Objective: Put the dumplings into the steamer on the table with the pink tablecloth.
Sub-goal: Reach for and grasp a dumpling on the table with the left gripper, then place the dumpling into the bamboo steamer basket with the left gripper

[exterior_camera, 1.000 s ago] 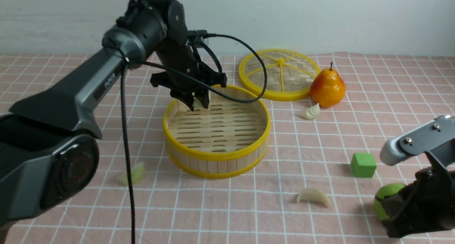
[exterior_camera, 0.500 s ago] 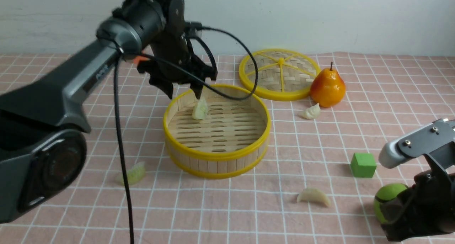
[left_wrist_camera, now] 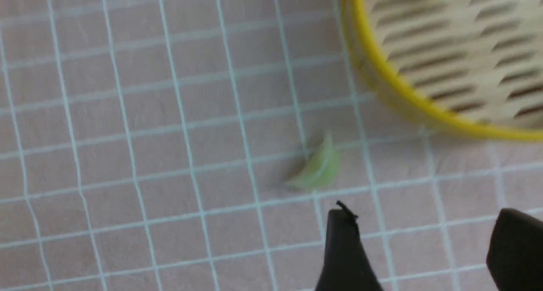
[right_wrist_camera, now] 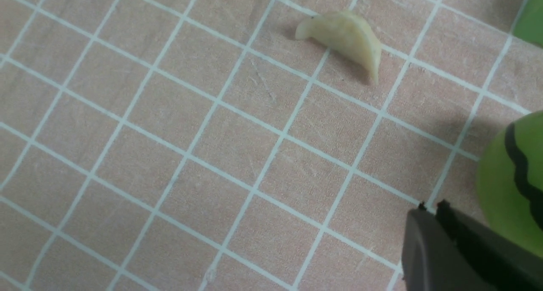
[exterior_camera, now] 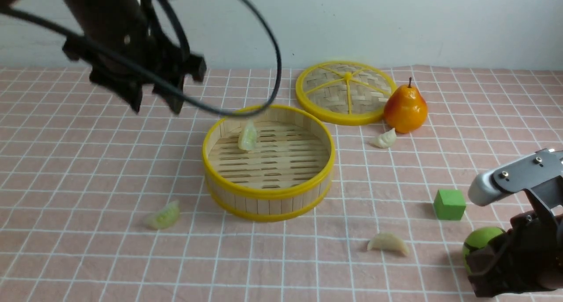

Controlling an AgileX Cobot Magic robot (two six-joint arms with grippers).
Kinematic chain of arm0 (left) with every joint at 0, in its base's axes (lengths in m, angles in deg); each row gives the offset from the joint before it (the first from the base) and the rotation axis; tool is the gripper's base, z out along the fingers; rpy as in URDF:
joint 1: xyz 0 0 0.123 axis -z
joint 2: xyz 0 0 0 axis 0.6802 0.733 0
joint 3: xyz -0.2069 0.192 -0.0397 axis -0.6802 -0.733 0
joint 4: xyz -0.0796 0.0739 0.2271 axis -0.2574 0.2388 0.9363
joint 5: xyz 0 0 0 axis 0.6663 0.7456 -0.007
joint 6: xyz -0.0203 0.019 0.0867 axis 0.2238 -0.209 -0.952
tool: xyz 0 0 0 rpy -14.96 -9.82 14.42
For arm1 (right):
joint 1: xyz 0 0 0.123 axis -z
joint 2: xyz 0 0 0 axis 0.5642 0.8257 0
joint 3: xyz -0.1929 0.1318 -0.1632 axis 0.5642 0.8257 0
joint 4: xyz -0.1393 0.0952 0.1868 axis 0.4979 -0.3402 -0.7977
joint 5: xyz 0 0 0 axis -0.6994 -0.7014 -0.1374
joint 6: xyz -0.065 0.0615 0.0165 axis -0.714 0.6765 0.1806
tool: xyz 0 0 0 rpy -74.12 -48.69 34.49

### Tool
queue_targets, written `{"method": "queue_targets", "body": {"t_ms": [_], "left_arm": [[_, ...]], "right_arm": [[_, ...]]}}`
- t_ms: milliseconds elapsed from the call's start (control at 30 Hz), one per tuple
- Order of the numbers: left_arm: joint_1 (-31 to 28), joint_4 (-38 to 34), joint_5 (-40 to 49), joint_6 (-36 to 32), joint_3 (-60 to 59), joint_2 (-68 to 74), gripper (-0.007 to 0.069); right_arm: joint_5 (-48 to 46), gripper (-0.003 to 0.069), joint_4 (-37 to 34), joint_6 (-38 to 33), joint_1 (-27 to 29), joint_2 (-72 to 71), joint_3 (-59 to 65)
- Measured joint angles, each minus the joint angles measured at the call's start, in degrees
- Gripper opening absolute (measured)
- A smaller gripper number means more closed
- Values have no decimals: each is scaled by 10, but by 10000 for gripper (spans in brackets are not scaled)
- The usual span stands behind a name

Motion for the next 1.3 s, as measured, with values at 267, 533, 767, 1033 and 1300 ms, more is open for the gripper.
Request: {"method": "queue_targets", "body": {"t_ms": [267,533,767,1033,1300], "left_arm": [[0,18,-159,-32,-160,57,430],[-1,55,-203,-17,-167,145,372],[0,55,-200,42,-164,144,204],[0,-87,-152,46,-44,67,204],[4,-252,-174,-13,145,175,204]], "right_arm": [[-2,40,-21,-2,0,0,0],[-3,47,-24,-2,0,0,0],[-6,54,-24,-2,0,0,0],[6,59,-24,-4,0,0,0],[9,64,-28,-4,0,0,0]]}}
